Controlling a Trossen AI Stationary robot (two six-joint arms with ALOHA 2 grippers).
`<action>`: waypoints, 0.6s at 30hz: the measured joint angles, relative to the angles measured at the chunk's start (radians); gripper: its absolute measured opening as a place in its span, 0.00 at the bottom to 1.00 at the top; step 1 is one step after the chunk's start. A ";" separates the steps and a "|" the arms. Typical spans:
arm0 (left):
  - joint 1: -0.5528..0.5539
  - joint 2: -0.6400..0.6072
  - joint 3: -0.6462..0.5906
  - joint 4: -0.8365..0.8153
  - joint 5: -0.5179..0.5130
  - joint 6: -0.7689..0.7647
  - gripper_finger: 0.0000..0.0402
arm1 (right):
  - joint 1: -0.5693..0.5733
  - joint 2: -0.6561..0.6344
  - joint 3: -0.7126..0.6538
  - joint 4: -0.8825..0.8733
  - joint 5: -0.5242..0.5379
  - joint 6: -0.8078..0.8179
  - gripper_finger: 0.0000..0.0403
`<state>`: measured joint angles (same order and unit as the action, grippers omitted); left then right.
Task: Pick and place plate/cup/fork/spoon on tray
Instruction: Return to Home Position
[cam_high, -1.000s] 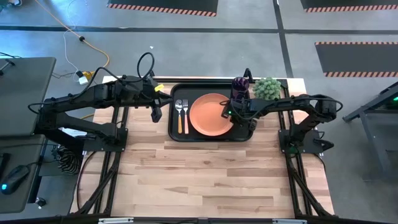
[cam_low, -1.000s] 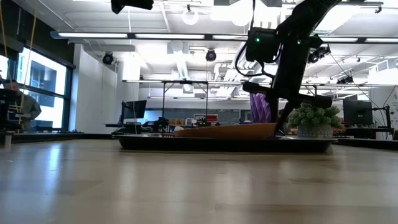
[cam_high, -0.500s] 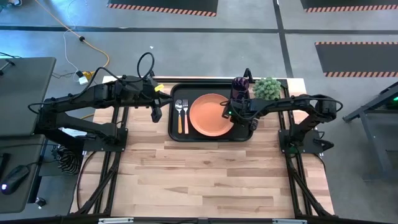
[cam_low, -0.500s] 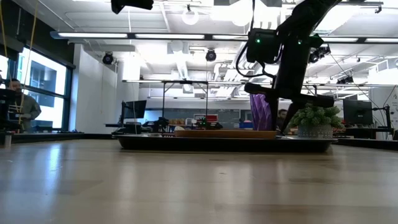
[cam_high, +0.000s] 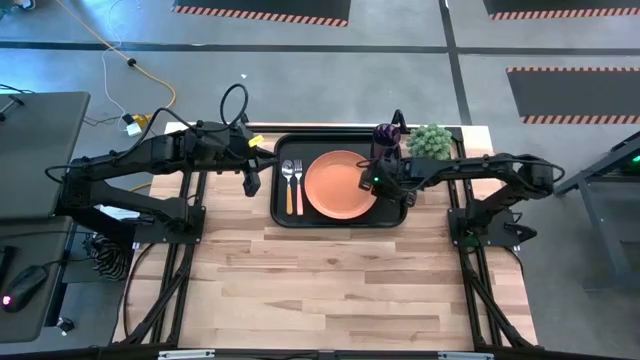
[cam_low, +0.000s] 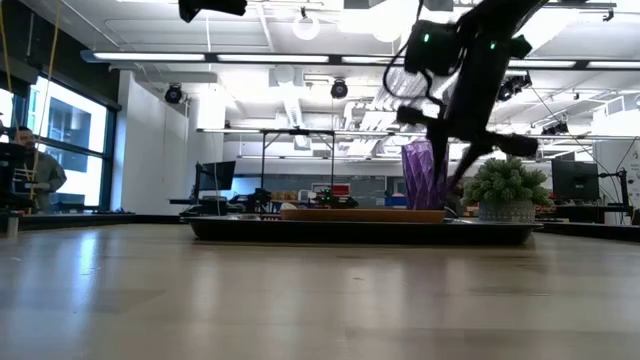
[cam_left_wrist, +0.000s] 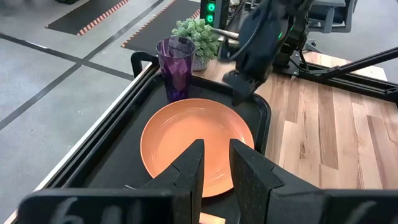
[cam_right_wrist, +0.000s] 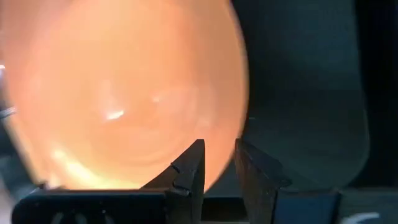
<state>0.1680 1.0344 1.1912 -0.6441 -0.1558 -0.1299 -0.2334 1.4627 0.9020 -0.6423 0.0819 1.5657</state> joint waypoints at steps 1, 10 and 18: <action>0.000 0.000 0.000 -0.001 0.000 0.000 0.16 | 0.005 -0.018 0.000 0.008 0.011 -0.018 0.20; -0.001 0.000 0.000 0.000 0.000 -0.003 0.16 | 0.058 -0.150 0.000 0.107 0.032 -0.322 0.20; -0.016 -0.006 0.000 0.000 0.079 -0.073 0.16 | 0.120 -0.220 0.000 0.336 -0.003 -0.733 0.20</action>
<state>0.1518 1.0283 1.1908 -0.6446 -0.0769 -0.2032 -0.1134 1.2430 0.9023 -0.3067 0.0788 0.8324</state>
